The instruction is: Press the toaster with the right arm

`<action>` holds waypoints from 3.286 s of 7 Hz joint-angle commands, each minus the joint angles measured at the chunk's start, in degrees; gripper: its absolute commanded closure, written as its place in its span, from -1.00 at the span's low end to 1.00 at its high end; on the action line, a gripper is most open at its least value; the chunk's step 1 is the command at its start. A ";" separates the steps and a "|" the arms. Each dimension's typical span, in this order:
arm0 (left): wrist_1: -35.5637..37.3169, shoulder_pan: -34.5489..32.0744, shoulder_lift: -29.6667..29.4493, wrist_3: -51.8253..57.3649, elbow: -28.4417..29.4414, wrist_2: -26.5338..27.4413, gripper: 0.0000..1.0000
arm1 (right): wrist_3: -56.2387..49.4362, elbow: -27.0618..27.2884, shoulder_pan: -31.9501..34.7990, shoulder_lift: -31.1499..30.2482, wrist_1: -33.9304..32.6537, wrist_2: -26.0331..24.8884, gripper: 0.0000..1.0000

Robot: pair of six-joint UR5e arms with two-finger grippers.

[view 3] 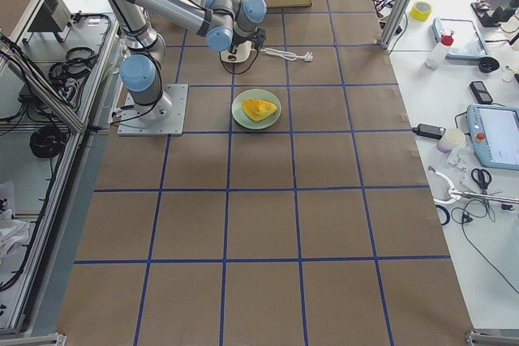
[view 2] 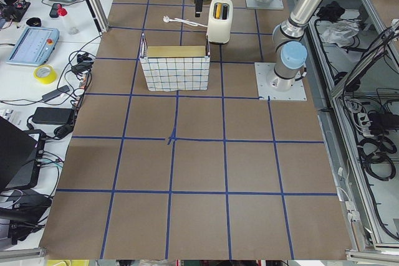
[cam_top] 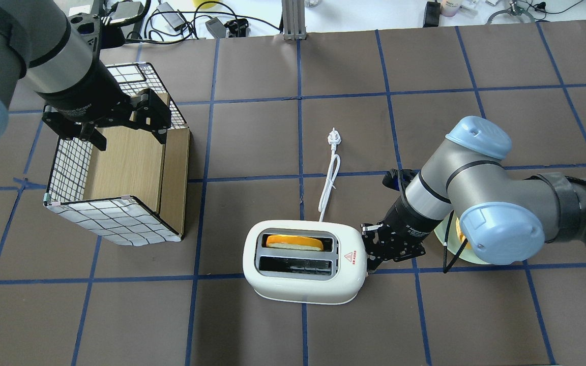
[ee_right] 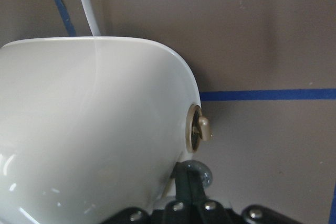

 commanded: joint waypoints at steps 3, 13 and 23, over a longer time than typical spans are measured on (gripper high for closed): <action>0.00 0.00 0.05 0.00 0.05 0.00 -1.00 | 3.80 -3.64 -0.04 -0.80 0.69 -1.83 1.00; 0.00 0.00 0.05 0.00 0.05 0.00 -1.00 | -0.64 -28.43 0.40 -3.89 5.08 -18.71 -1.00; 0.00 0.00 0.05 0.00 0.05 0.00 -1.00 | -1.81 -38.12 1.54 0.16 19.42 -18.80 -1.00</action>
